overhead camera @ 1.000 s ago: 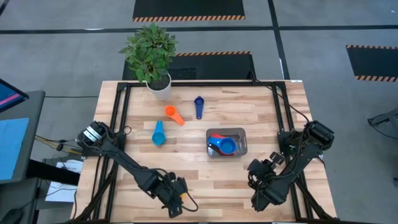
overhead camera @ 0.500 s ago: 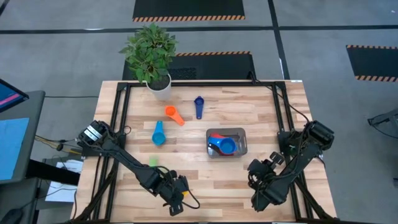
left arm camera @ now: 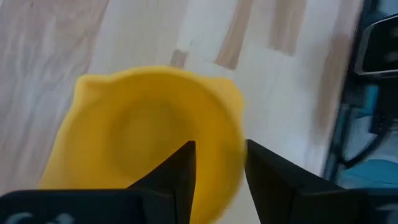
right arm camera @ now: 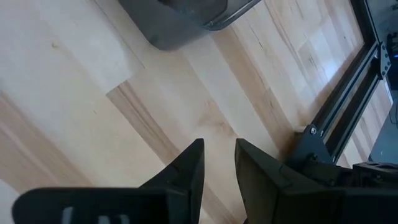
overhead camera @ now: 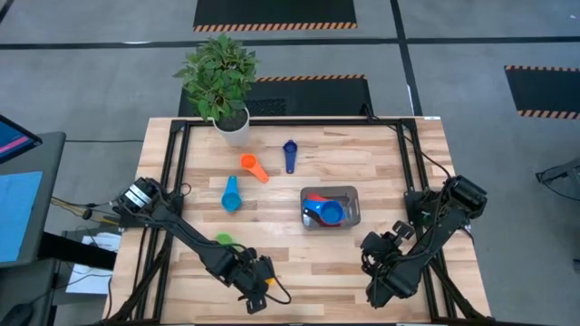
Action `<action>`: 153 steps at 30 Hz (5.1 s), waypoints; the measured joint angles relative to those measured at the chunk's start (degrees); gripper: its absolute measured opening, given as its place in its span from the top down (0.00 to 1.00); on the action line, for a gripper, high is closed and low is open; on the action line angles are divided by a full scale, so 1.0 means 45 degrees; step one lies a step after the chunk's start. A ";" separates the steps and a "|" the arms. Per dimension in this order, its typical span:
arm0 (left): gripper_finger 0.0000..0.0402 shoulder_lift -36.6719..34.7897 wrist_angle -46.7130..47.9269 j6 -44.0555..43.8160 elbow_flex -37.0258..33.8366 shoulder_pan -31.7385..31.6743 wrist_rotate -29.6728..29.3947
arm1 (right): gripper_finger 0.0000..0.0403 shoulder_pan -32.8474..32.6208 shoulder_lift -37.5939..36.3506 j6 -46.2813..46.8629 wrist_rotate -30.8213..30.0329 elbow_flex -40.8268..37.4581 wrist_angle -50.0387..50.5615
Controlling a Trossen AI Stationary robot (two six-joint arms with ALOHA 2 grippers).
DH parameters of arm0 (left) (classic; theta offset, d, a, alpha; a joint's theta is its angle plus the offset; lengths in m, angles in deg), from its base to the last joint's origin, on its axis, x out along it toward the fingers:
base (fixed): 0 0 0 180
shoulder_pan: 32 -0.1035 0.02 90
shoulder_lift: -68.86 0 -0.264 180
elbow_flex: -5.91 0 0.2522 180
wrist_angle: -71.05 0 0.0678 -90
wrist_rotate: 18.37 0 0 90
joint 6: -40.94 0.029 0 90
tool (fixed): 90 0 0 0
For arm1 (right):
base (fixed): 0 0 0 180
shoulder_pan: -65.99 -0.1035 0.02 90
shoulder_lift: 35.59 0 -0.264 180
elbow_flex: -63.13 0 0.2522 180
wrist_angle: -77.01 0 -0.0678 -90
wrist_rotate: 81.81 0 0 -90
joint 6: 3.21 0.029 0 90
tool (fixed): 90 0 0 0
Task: Nest measuring cups in basket
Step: Stack the yellow measuring cup on top of the blue measuring cup in the black bin
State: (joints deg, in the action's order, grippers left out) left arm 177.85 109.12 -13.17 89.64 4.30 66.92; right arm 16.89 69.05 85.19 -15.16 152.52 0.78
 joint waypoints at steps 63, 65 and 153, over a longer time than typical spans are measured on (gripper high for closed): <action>1.00 0.4755 0.2830 1.1330 1.0496 -0.6286 -0.1566 | 0.72 -0.3220 -0.6334 0.4158 -0.1833 -0.4794 -0.2500; 1.00 0.5308 0.3651 1.1139 1.1719 -0.6137 -0.1973 | 0.72 -0.3233 -0.6326 0.4149 -0.1822 -0.4794 -0.2522; 0.82 -0.0718 1.3264 0.0411 0.3654 -0.1776 -0.4145 | 0.72 0.1570 -0.6318 -0.4708 -0.5544 -0.5217 -0.9065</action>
State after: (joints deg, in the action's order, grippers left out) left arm 174.62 168.81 -11.32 106.08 -3.70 48.27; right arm 23.95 40.62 64.00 -40.11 129.05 -40.01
